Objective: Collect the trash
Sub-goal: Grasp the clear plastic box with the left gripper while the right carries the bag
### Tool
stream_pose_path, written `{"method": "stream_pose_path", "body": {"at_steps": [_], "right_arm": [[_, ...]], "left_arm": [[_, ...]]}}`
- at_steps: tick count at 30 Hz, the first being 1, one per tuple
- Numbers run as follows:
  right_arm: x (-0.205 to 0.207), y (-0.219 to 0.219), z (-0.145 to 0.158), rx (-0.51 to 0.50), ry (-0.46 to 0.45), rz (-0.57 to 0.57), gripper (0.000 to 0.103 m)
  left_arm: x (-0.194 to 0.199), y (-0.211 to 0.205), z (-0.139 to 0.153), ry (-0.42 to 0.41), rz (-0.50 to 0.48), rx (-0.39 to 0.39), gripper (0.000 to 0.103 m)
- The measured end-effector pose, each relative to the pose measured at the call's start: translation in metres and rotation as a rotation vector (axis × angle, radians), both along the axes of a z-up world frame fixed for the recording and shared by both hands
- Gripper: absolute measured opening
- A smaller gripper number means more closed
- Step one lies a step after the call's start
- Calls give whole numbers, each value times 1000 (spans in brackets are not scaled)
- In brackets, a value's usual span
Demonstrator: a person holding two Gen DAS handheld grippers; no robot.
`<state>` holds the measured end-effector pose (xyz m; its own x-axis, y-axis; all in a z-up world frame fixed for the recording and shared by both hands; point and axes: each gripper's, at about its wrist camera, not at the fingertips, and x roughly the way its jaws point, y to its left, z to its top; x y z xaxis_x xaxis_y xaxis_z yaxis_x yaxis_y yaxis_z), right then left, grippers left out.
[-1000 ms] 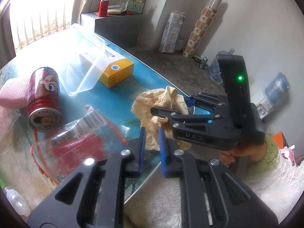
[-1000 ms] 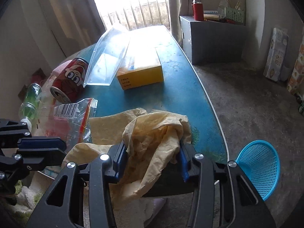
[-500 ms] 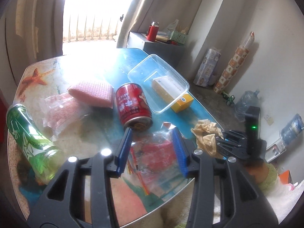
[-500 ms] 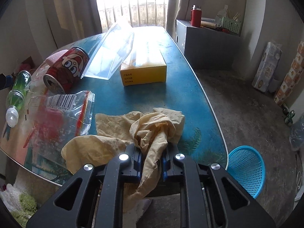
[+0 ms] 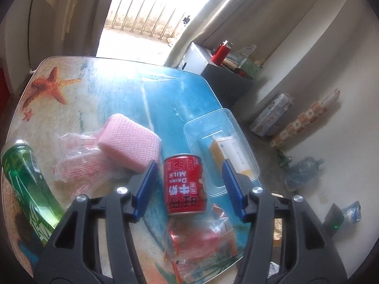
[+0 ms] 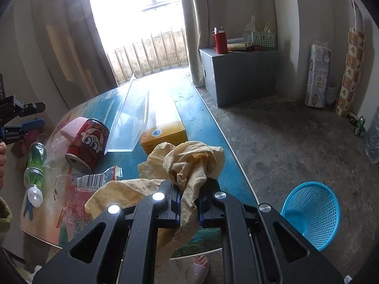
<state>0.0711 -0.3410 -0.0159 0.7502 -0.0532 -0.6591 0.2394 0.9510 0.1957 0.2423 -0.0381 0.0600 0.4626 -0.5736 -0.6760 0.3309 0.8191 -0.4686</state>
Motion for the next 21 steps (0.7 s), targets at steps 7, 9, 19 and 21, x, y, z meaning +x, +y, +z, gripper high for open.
{"method": "stream_pose_path", "body": {"at_steps": [7,9,19,21], "right_arm": [[-1,-17,11,59,-56,-23,11],[0,-19,11,70,-61,-24,11],[-6,-37,7,117,-75,-37,10],[-8,-42,5,139,-83,-42,10]], "left_arm": [[11,-83,2,11,-169,37,58],[19,-106,-6,43,-201,33,58],[58,-165,-59,210,-218,61,31],[57,-169,-63,216,-224,49,16]]}}
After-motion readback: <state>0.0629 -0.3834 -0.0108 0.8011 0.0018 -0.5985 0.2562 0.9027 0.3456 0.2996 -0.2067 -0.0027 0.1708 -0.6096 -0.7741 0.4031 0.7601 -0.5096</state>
